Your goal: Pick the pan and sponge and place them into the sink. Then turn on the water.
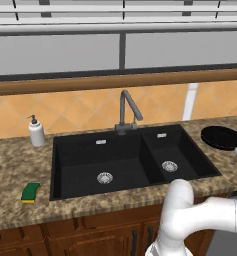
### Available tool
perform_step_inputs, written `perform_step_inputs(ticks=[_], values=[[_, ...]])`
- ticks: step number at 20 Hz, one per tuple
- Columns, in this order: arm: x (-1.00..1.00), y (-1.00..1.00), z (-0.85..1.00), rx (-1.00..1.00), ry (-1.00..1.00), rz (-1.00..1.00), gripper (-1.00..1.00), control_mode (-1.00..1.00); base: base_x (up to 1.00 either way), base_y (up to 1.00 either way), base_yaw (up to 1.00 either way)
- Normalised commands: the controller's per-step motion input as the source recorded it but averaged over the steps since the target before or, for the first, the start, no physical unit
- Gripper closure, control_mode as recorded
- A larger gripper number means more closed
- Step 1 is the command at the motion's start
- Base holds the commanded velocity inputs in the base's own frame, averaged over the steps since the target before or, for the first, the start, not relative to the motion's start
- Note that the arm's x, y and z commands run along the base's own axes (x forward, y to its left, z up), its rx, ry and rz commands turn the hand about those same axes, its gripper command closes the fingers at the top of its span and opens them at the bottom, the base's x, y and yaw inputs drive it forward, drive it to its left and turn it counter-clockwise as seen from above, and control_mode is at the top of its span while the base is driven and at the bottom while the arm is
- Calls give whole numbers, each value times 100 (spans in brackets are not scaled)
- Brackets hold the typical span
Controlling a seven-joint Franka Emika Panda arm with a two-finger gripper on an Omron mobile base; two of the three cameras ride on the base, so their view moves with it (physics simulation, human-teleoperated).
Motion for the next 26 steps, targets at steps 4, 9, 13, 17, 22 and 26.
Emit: perform_step_inputs(ticks=[4, 9, 13, 17, 22, 26], values=[[-63, 100, -6, 0, -14, 0, 100, -100, 0, 0, 0], [-28, 100, 41, 1, -30, 7, 100, -100, 0, 0, 0], [-11, 100, 54, 0, -21, 11, 100, -100, 0, 0, 0], [0, 100, 28, -7, 2, 26, 100, -100, 0, 0, 0], [-1, 100, 35, -12, 8, 34, 100, -100, 0, 0, 0], [0, 100, 32, -20, 6, 38, 100, -100, 0, 0, 0]])
